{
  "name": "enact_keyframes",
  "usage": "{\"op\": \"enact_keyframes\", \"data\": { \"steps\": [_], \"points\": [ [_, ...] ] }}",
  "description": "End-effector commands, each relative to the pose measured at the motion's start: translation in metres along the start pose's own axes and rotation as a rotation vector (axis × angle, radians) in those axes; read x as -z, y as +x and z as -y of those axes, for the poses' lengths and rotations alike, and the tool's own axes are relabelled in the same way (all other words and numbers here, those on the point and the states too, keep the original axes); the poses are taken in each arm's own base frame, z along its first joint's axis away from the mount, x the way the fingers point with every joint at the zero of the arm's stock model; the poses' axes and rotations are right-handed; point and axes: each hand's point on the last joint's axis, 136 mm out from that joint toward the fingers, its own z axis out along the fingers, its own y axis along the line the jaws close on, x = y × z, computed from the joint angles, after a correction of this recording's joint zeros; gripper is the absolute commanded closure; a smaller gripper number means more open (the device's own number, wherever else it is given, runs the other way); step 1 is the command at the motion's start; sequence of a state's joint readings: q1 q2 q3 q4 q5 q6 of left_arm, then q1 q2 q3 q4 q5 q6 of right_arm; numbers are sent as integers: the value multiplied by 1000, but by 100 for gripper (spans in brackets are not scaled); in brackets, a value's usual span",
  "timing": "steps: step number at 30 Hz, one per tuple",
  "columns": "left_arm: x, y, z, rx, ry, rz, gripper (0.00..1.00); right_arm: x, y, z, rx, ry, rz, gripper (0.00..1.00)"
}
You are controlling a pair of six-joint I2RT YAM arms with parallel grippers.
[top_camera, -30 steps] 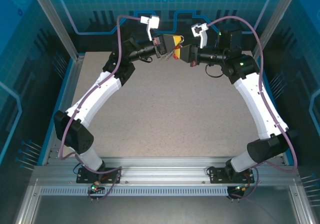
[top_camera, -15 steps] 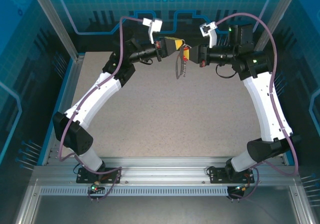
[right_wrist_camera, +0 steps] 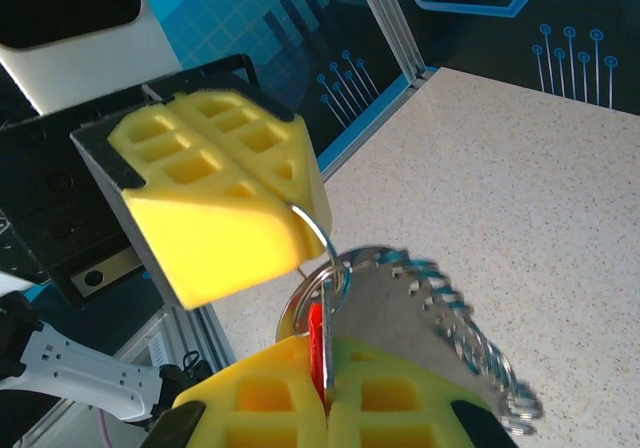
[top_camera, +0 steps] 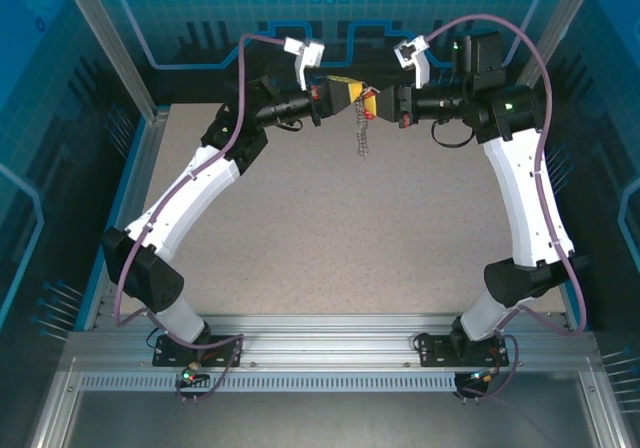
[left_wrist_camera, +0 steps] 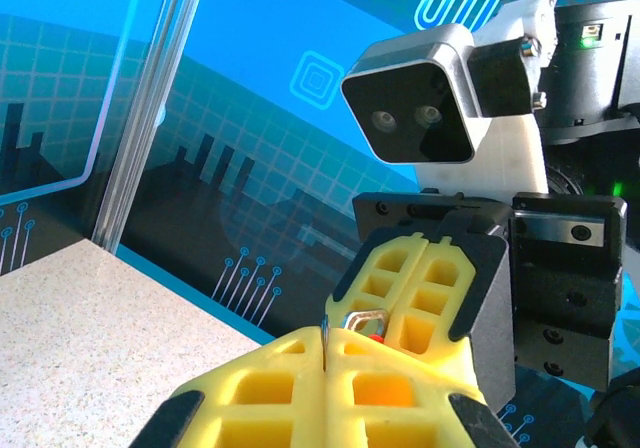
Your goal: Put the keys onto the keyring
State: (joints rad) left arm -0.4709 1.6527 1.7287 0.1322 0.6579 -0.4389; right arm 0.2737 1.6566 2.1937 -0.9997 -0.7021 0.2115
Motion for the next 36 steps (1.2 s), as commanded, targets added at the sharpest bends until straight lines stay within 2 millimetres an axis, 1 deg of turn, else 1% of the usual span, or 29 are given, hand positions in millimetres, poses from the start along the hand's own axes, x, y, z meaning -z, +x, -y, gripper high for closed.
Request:
{"op": "enact_keyframes", "data": {
  "steps": [1,5,12,16,20,28,33,36],
  "points": [
    [8,-10,20,-59,20,25,100,0,0,-3,-10,-30,-17,100],
    [9,-8,19,-64,11,20,100,3,-2,-3,0,-21,-14,100],
    [10,-7,19,-75,-1,15,100,19,-9,3,-5,-3,20,100],
    [9,-7,19,-73,3,11,100,24,-13,3,-4,-5,34,100],
    [9,-6,19,-72,8,10,100,22,-17,0,-9,-29,36,100],
    [6,-6,21,-72,19,6,100,8,-21,-8,10,-61,16,100],
    [6,-6,20,-73,16,4,100,9,-24,-5,17,-41,23,100],
    [6,-7,20,-76,10,9,100,10,-20,2,5,-29,13,100]
  ]
}}
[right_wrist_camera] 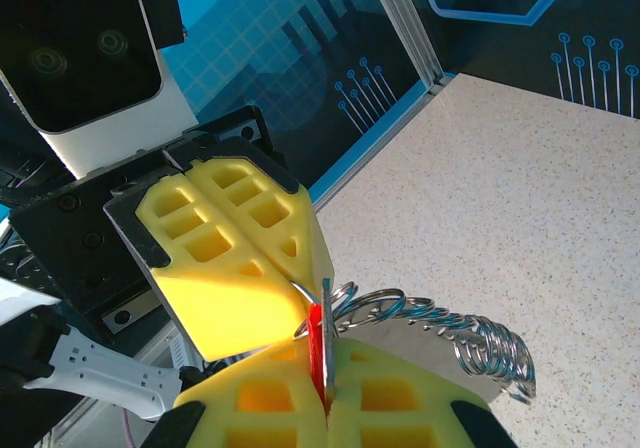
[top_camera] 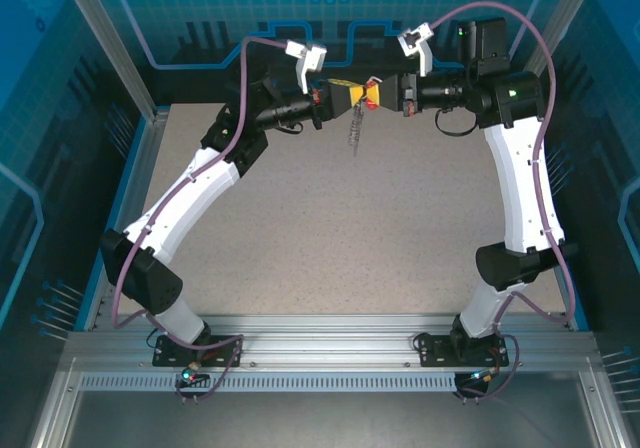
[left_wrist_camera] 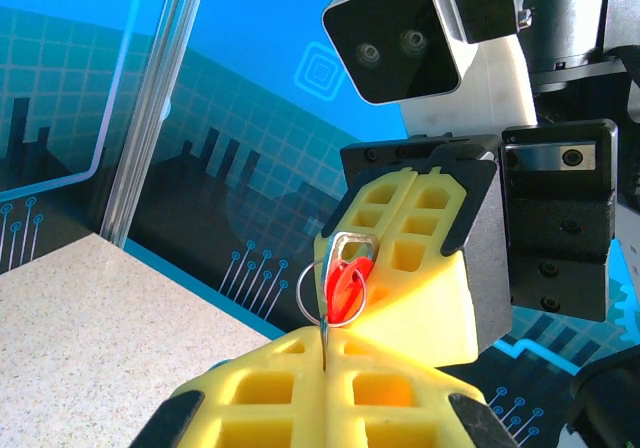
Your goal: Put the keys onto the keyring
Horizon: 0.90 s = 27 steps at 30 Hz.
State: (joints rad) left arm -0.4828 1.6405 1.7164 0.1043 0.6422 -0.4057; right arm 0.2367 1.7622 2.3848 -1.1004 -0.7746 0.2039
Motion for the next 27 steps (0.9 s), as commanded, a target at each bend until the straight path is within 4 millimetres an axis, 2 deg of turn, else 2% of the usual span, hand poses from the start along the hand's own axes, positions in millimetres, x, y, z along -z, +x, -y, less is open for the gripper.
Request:
{"op": "enact_keyframes", "data": {
  "steps": [1,9,15,20,27],
  "points": [
    [6,-13,17,-62,20,23,100,6,-3,2,18,19,11,100],
    [4,-14,15,-65,21,22,100,4,14,7,-8,20,-10,100],
    [3,-13,14,-61,22,20,100,1,18,8,-18,13,-17,100],
    [3,-14,14,-61,23,20,100,1,12,6,-7,13,-4,100],
    [2,-14,14,-59,25,21,100,4,-6,-3,16,-4,25,100]
  ]
}}
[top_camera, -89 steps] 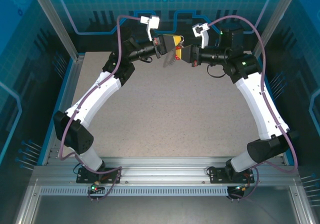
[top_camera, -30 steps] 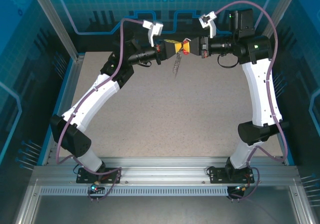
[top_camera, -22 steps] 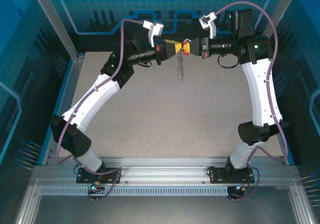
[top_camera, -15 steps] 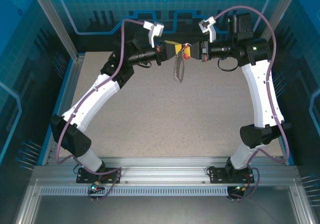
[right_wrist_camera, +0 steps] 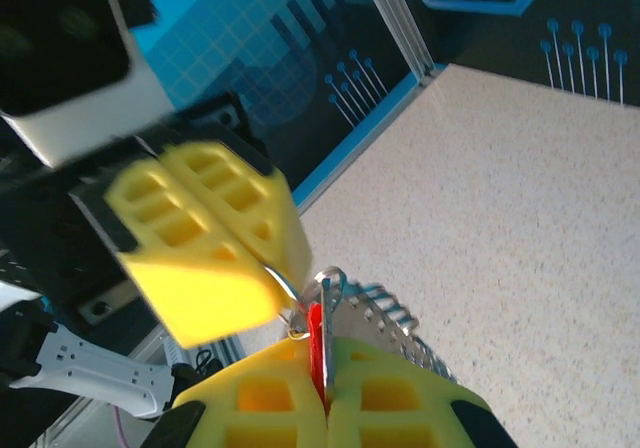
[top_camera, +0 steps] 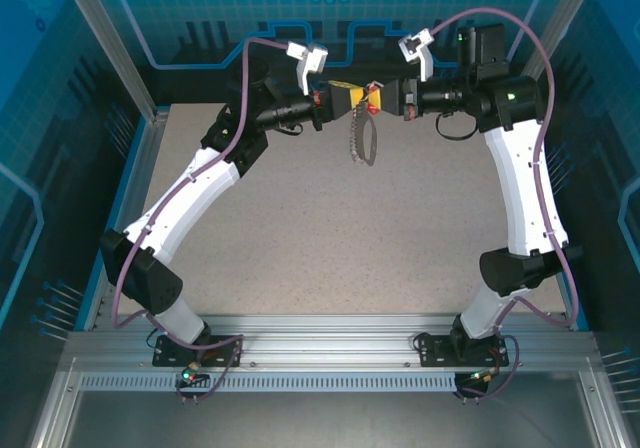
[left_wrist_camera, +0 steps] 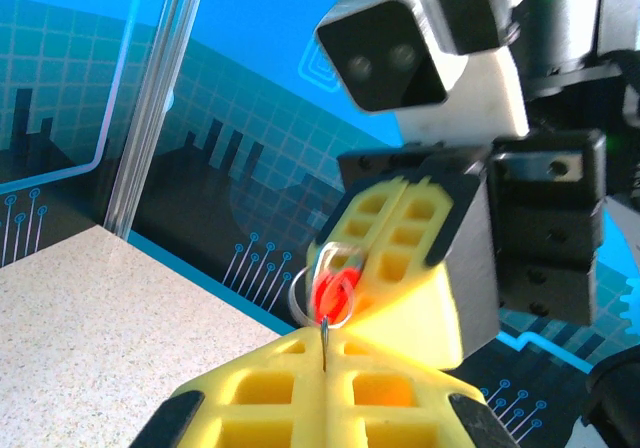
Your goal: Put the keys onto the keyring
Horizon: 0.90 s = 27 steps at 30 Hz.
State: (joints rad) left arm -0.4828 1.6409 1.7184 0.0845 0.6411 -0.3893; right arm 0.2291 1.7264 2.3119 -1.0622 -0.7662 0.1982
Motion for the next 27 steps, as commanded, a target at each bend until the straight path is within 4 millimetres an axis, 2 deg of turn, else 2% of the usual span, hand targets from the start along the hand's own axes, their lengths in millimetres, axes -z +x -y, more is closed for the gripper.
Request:
{"op": "enact_keyframes", "data": {
  "steps": [1,6,14,27],
  "points": [
    [3,-17,16,-54,33,34,100,3,-11,-8,12,-22,22,100],
    [3,-17,16,-55,33,34,100,0,-12,-9,13,-30,18,100],
    [3,-17,16,-58,32,33,100,-4,2,1,-6,-7,-15,100],
    [3,-12,14,-56,30,21,100,3,2,4,-9,15,-10,100]
  ]
}}
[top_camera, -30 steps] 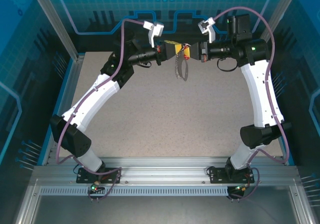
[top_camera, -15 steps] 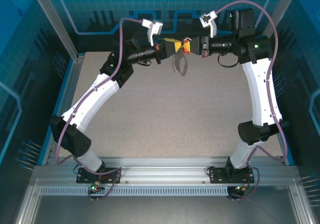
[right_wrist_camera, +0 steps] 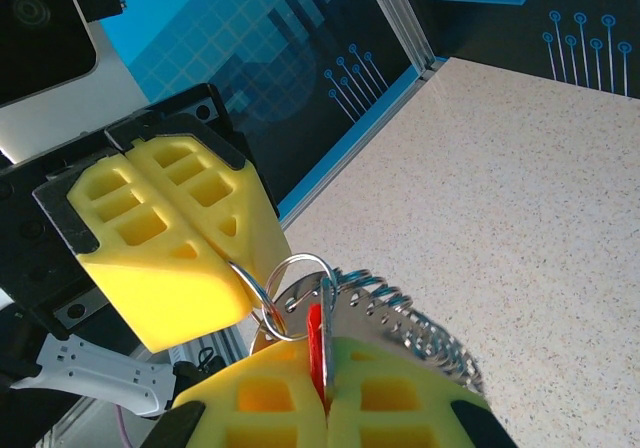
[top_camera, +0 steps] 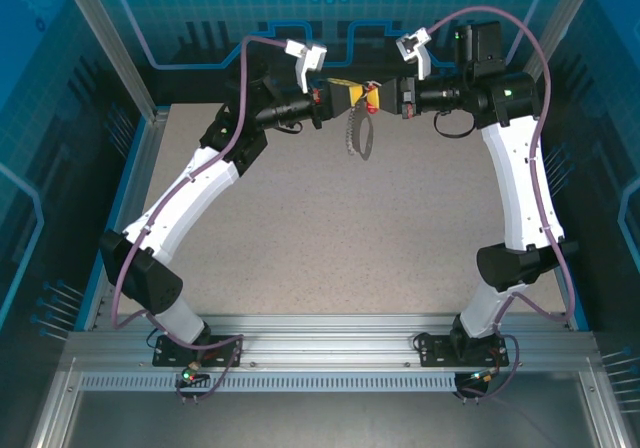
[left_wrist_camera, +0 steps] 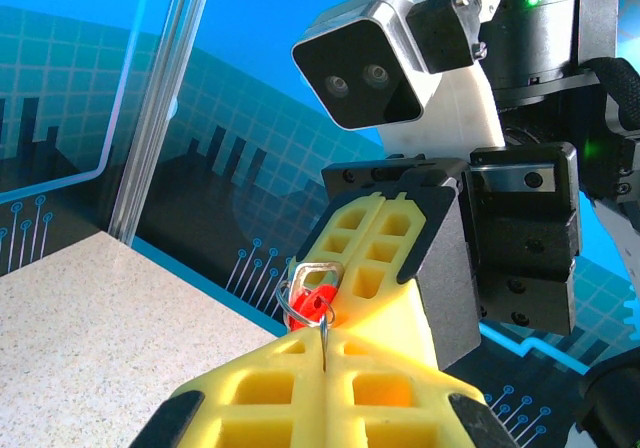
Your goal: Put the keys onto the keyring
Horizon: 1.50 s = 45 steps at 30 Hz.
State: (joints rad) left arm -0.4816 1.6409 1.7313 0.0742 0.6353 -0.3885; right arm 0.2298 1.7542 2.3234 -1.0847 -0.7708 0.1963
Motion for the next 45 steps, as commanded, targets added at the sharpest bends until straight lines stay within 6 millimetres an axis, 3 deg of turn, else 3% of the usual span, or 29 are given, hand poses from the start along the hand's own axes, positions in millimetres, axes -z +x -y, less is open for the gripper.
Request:
{"op": "enact_keyframes", "data": {
  "steps": [1,6,9,12,20,26,30,37,40,45],
  "points": [
    [2,-8,13,-51,37,14,100,11,-3,-3,19,18,19,100],
    [2,-2,13,-42,47,-4,99,13,-7,-4,15,25,29,100],
    [3,3,10,-32,39,-14,82,13,-5,-2,7,32,18,100],
    [4,8,8,-25,30,-15,72,13,0,5,-8,53,0,100],
    [14,13,-8,12,-37,15,55,7,20,24,-59,108,-61,100],
    [36,16,-28,59,-152,69,48,-6,42,46,-128,125,-115,100],
    [60,19,-42,89,-257,104,45,-21,59,68,-184,142,-149,100],
    [94,26,-46,116,-361,131,41,-57,78,109,-256,155,-195,100],
    [101,30,-46,125,-387,131,41,-73,76,131,-270,167,-206,100],
    [107,35,-50,139,-422,123,41,-98,57,171,-290,166,-210,100]
  ]
}}
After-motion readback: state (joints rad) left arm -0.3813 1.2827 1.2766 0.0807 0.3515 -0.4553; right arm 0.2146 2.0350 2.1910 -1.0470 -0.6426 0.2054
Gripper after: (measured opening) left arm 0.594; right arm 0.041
